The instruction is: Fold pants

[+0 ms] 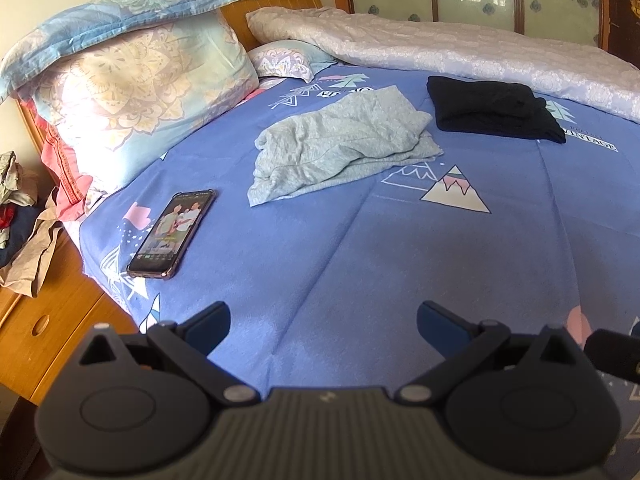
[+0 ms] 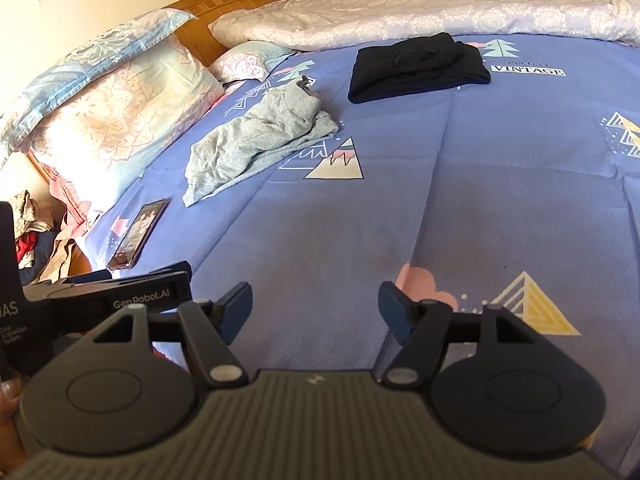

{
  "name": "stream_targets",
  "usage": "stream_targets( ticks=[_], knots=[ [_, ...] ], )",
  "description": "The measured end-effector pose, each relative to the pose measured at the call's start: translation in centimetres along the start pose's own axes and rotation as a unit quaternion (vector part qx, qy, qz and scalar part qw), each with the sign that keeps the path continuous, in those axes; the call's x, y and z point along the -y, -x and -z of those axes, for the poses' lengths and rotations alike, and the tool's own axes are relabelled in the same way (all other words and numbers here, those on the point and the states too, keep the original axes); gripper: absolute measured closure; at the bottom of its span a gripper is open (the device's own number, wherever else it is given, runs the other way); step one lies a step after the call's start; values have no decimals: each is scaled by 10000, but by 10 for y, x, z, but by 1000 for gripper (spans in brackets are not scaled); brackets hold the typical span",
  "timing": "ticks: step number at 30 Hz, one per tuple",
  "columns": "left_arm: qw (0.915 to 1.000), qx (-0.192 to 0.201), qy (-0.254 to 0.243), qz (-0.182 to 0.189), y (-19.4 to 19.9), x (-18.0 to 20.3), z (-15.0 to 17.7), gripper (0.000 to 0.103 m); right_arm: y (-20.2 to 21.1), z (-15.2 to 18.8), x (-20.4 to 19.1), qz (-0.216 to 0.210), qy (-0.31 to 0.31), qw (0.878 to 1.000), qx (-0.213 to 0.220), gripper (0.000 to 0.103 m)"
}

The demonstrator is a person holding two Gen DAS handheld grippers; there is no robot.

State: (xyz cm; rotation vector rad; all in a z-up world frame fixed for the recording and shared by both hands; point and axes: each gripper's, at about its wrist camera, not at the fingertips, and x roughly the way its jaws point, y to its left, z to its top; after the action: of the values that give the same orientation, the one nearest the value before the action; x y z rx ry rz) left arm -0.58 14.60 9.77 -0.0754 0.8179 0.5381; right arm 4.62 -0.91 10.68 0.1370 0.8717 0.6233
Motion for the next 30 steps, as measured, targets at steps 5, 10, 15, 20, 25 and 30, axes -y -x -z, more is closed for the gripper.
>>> stream_targets(
  ticks=[5, 10, 15, 20, 25, 30],
  knots=[
    [10000, -87, -10, 28, -3, 0, 1, 0, -1, 1, 0, 10, -32, 10000, -15, 31],
    [9998, -181, -39, 52, -6, 2, 3, 0, -2, 2, 0, 21, -59, 10000, -24, 31],
    [9996, -254, -66, 77, -7, 4, 4, 0, -2, 2, 1, 26, -85, 10000, -26, 31],
    [9995, -283, -69, 86, -8, 4, 5, 0, -2, 2, 2, 20, -85, 10000, -32, 31],
    [9995, -284, -74, 81, -8, 4, 5, 0, -3, 2, 2, 22, -102, 9999, -44, 31],
    [9995, -280, -67, 105, -7, 5, 5, 0, -3, 3, 3, 13, -112, 9999, -57, 31]
  ],
)
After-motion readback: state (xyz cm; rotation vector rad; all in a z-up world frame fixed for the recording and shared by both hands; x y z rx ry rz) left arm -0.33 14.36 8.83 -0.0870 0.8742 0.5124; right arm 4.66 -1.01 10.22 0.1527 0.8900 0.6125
